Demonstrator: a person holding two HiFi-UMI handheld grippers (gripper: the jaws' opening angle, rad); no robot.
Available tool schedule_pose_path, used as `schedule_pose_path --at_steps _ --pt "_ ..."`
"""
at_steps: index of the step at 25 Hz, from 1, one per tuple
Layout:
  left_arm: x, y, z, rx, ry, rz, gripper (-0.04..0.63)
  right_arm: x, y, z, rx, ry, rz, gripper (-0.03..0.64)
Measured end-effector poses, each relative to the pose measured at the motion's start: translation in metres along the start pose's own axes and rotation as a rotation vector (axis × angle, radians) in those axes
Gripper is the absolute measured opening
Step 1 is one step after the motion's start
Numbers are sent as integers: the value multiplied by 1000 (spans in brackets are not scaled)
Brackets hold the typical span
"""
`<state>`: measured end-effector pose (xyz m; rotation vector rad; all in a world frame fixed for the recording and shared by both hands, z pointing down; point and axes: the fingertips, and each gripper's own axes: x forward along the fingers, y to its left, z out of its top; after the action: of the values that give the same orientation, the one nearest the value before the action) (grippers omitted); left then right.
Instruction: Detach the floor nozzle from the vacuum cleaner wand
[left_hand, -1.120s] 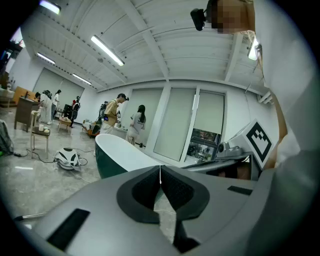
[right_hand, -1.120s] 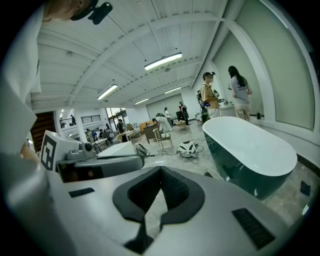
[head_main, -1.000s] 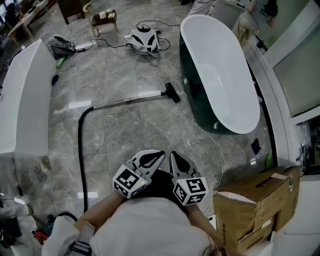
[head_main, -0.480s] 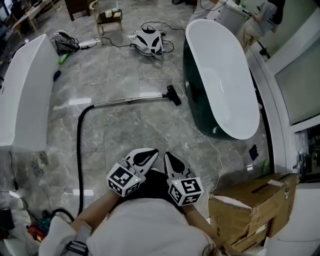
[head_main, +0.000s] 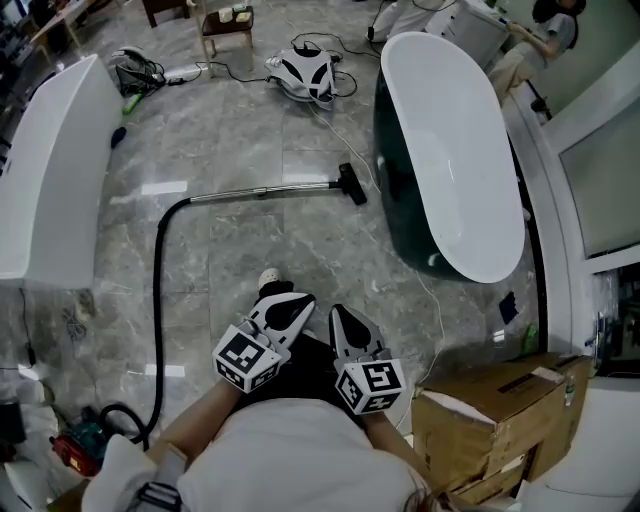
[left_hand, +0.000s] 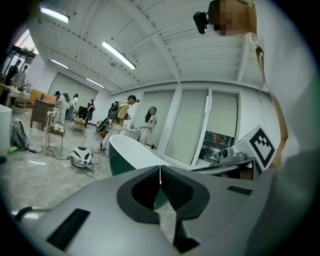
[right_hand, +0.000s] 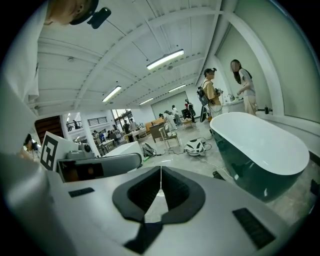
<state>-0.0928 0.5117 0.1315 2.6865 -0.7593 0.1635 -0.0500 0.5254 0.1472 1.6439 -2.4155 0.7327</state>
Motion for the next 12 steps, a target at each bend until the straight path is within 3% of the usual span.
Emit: schedule_pose_path --at_steps 12 --pt "59 46 32 5 7 -37 11 44 -46 42 14 -66 -72 17"
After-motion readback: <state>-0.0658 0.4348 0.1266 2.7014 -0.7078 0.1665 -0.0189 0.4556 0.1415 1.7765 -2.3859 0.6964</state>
